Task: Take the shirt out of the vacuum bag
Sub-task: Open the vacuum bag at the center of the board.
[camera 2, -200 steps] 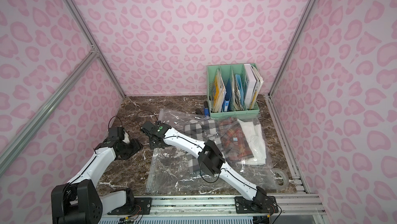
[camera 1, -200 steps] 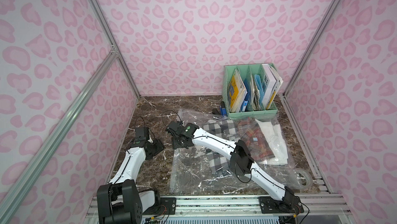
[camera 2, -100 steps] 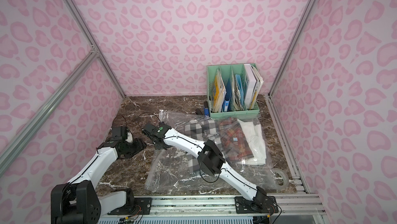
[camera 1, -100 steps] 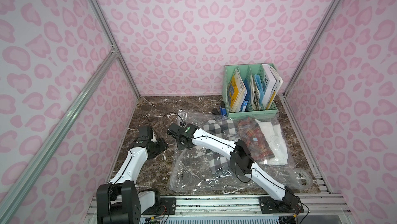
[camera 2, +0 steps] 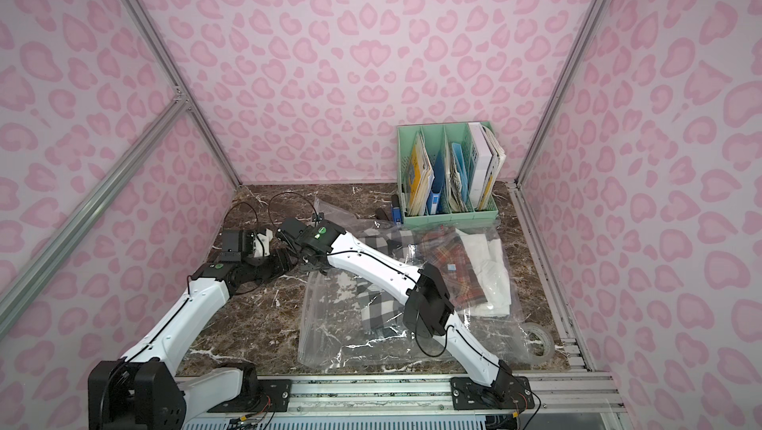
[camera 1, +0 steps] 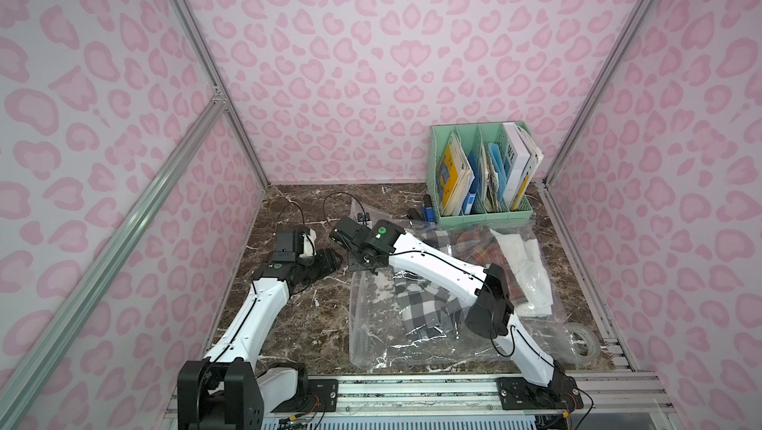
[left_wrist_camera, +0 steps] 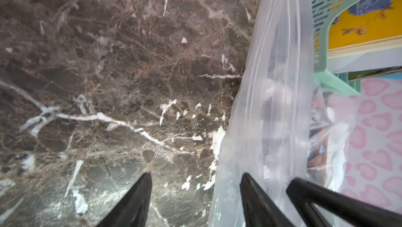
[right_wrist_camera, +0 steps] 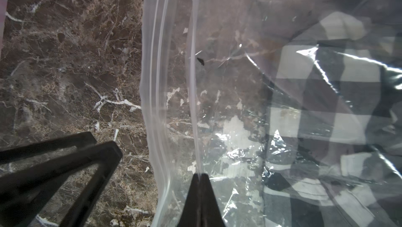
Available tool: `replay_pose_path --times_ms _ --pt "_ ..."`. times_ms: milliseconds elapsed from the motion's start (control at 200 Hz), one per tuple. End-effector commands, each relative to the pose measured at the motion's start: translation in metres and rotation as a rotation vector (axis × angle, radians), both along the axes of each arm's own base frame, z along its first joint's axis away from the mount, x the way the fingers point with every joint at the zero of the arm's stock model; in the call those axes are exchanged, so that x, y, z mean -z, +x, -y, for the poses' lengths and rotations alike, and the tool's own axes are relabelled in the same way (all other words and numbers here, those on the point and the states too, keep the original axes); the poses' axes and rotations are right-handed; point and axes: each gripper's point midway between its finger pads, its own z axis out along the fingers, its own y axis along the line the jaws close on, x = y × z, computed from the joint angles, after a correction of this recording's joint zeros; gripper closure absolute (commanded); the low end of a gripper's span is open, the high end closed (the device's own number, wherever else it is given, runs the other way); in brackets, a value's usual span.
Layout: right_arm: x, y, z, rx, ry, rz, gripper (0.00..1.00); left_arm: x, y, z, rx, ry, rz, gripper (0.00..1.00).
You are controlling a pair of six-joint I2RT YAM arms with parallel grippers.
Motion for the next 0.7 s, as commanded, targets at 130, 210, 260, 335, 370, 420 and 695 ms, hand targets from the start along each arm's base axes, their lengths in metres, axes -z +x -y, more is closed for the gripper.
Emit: replay_pose_path --times_ms 130,210,260,335,370,420,695 --pt "-0.006 0.0 0.003 -0.012 0.027 0.006 1.0 -0.048 0.015 0.0 0.029 0.035 0.054 0.34" --pt "0.0 0.0 0.0 -0.016 0.025 -0.003 1.0 -0.06 0.017 0.016 0.074 -0.053 0.079 0.38" --pt "0.008 0.001 -0.002 -0.02 0.024 -0.014 1.0 -0.062 0.015 0.029 0.11 -0.121 0.085 0.43" --pt "0.01 0.002 -0.007 -0.038 0.043 -0.025 1.0 -0.06 0.009 0.043 0.149 -0.181 0.08 0.52" --pt "0.009 0.003 -0.009 -0.039 0.054 -0.026 1.0 -0.057 0.005 0.047 0.163 -0.192 0.074 0.55" --pt "0.022 0.005 -0.012 -0.042 0.045 -0.042 1.0 -0.05 -0.001 0.049 0.17 -0.194 0.059 0.61" --pt "0.034 0.008 -0.016 -0.06 0.066 -0.063 1.0 0.015 -0.025 0.035 0.114 -0.103 -0.108 0.78"
